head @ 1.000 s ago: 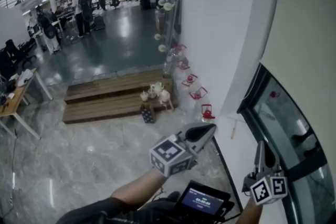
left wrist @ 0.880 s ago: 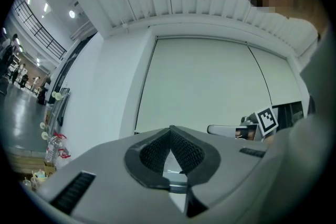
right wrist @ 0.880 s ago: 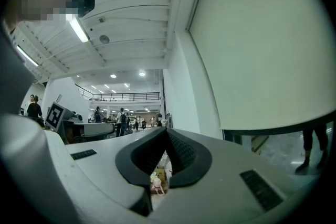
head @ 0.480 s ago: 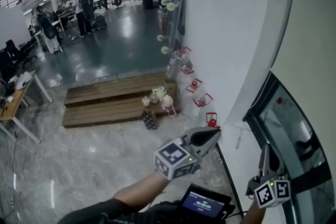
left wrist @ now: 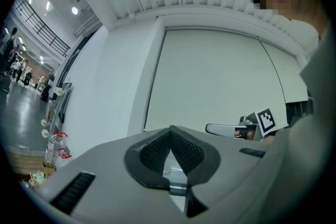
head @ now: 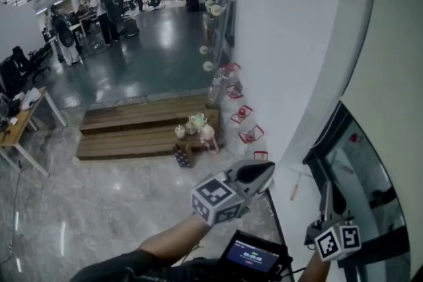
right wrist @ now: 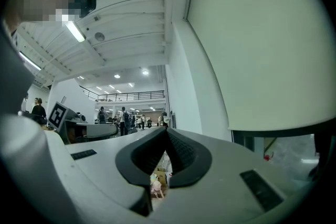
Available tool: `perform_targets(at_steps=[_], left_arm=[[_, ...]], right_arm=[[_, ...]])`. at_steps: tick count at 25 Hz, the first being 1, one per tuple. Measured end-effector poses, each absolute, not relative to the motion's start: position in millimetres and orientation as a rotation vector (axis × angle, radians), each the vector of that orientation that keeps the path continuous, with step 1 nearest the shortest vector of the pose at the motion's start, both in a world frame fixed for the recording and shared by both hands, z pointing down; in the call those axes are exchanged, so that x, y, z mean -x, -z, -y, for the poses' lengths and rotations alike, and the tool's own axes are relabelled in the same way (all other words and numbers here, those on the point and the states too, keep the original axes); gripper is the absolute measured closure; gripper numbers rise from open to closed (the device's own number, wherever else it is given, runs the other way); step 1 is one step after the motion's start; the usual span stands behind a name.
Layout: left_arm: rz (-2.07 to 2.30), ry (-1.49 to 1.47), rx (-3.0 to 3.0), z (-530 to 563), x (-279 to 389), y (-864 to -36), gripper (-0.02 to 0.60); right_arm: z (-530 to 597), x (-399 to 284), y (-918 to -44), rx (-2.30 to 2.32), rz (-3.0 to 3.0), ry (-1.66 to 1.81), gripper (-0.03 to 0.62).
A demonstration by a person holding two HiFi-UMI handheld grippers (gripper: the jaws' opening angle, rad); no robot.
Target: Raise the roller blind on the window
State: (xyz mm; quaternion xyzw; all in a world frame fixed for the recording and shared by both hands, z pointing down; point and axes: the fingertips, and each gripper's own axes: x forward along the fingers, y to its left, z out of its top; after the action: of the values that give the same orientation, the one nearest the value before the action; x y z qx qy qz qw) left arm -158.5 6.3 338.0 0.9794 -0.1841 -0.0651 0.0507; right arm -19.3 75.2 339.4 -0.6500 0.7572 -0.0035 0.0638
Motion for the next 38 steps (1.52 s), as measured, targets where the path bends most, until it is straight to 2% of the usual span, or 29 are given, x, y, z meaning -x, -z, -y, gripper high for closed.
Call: perform_targets(at_steps=[16,29,38], left_arm=[[0.655,0.209,-2.975,73.7,-0.3,-331.9,0.583],[0.706,0.17,-2.978,102.4,-60.9,-326.3,0.583],[0.667,0.153,-2.985,139.0,-69.6,-328.4,0.583]], right_arm=[[21.7,-126.5,-331.7,1.805,-2.371,-0.031,0.589],[57.7,-189.3,-325.9,1.735,-2.375,0.001,0.589],[97.6,-201.8,-332.8,1.768,-2.331,0.032,0.589]])
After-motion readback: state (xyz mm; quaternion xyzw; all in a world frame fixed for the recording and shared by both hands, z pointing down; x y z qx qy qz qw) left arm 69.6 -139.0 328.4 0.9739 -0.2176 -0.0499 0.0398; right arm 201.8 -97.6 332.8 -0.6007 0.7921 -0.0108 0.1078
